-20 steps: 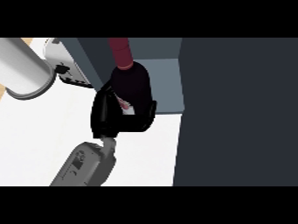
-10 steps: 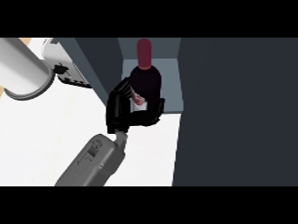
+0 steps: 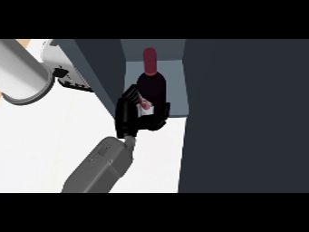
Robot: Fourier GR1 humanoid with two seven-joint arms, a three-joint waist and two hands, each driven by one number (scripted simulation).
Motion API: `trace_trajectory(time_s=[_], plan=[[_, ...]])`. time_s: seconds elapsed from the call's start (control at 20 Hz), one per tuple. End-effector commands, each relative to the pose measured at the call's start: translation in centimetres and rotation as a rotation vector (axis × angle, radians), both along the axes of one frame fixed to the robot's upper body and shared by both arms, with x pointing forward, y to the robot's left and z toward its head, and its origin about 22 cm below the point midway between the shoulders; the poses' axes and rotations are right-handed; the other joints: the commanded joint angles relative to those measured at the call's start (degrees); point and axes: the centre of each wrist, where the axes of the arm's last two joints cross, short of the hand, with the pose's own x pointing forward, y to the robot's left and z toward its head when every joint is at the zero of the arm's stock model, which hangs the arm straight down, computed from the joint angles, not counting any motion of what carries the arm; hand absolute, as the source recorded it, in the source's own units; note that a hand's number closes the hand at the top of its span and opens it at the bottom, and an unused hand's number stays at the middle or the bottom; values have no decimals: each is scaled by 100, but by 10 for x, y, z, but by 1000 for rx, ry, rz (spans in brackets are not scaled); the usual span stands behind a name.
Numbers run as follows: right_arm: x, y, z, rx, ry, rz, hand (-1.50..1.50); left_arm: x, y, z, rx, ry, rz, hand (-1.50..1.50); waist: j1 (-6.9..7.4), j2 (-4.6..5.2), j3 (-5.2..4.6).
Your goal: Pick up the wine, place it into the cabinet and close the cabinet
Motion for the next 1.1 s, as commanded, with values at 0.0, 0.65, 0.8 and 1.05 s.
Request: trace_trajectory(time_s=[0.0,0.65,0.8,1.05], plan=[[-38,-5,27,76,-37,66,-150,9,5,-11,-47,19,10,150,-24,6,-2],[-32,-6,25,81,-21,74,-150,59,-11,30,-57,54,41,150,-22,9,2],[-18,-10,15,74,-44,65,-150,65,-5,24,-55,55,45,150,-51,31,5],[-23,-8,28,69,-33,62,-150,88,1,50,-52,46,67,150,32,25,0]])
